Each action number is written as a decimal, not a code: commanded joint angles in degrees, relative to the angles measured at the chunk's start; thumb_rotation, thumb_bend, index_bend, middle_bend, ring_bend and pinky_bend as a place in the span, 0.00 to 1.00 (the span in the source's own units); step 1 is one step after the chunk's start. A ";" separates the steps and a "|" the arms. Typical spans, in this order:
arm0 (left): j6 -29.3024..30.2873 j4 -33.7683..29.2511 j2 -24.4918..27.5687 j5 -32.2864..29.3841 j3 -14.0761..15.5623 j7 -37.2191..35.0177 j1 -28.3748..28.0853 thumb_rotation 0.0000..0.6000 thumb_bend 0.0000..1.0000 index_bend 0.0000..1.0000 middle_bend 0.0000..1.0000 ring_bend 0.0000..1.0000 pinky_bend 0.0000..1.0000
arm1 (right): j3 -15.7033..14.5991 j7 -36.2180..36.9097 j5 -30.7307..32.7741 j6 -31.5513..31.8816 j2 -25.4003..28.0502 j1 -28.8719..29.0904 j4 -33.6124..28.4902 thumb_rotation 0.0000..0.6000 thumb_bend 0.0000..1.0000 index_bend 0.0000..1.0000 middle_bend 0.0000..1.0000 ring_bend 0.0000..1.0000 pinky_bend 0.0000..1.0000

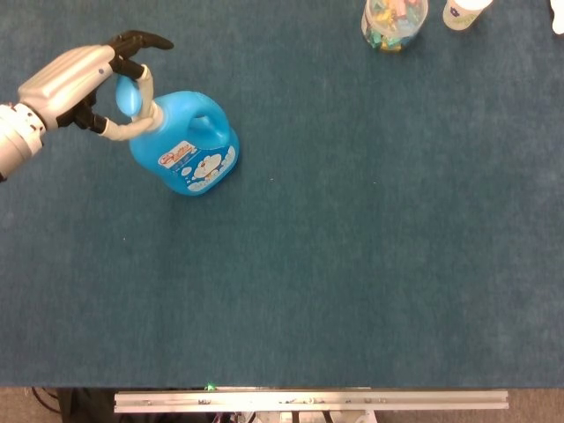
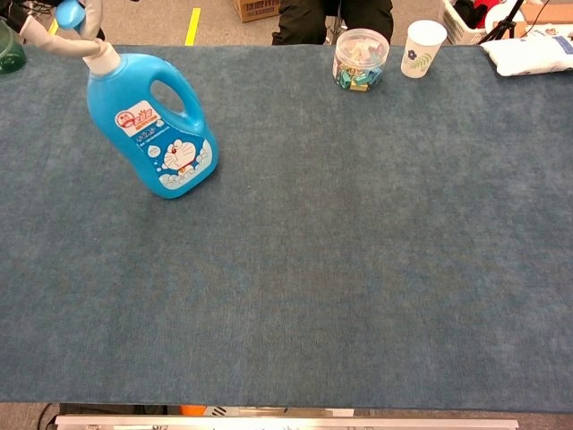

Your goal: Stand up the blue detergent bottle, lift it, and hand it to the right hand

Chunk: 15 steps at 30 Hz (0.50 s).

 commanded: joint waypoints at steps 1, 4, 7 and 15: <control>-0.39 -0.60 0.24 0.02 0.31 0.92 0.16 1.00 0.43 0.02 0.09 0.04 0.27 | -0.02 0.05 -0.04 0.03 0.00 -0.03 0.09 1.00 0.00 0.22 0.31 0.19 0.20; -1.26 -1.40 0.69 0.27 0.76 1.89 0.05 1.00 0.43 0.01 0.08 0.03 0.27 | 0.00 0.08 -0.07 0.05 0.03 -0.03 0.13 1.00 0.00 0.22 0.31 0.19 0.20; -2.11 -2.37 1.17 0.33 1.02 2.68 -0.13 1.00 0.41 0.00 0.06 0.02 0.26 | 0.00 0.11 -0.12 0.11 0.00 -0.06 0.14 1.00 0.00 0.22 0.31 0.19 0.20; -2.54 -4.43 1.37 -1.27 -0.29 5.09 -0.43 1.00 0.38 0.00 0.04 0.00 0.26 | -0.03 0.47 -0.17 0.06 -0.31 -0.05 0.47 1.00 0.01 0.22 0.31 0.19 0.20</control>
